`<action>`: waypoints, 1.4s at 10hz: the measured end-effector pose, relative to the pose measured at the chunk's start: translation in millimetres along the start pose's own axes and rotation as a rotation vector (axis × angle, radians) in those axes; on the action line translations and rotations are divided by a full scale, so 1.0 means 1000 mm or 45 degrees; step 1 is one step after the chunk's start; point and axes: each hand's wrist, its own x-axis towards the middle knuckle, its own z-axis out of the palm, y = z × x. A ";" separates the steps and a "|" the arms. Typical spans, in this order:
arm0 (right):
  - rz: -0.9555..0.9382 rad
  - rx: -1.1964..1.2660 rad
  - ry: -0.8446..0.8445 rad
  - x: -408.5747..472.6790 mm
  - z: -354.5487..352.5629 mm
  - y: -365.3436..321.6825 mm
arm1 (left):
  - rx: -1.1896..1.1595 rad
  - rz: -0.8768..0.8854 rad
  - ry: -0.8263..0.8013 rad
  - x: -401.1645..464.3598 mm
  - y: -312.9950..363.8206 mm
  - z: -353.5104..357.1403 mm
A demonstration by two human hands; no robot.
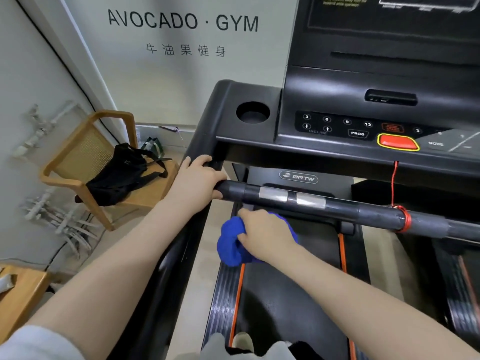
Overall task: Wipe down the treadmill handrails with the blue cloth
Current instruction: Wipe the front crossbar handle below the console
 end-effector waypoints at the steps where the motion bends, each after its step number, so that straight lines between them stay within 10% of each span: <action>1: 0.739 1.540 -0.052 0.021 0.050 0.022 | -0.020 0.000 0.022 -0.002 0.000 0.002; 2: 0.999 2.787 0.073 0.046 0.070 0.021 | -0.068 -0.014 0.033 -0.002 -0.001 0.004; 3: 0.747 3.255 0.157 0.062 0.052 0.009 | -0.093 -0.054 0.027 -0.001 0.001 0.004; 6: 0.712 3.281 0.591 -0.005 0.039 0.094 | -0.034 -0.119 0.103 -0.003 0.014 0.007; 8: 0.828 2.293 0.772 -0.080 -0.007 0.107 | 0.020 -0.121 0.183 -0.010 0.049 0.015; 10: 0.637 0.254 1.014 -0.081 -0.019 0.104 | -0.203 0.301 0.283 -0.007 0.103 0.009; 12: 0.351 -0.372 0.750 -0.028 -0.006 0.132 | -0.090 0.309 0.186 0.007 0.136 0.021; 14: 0.587 -0.413 0.631 -0.022 -0.057 0.179 | -0.128 0.208 0.234 0.011 0.141 0.016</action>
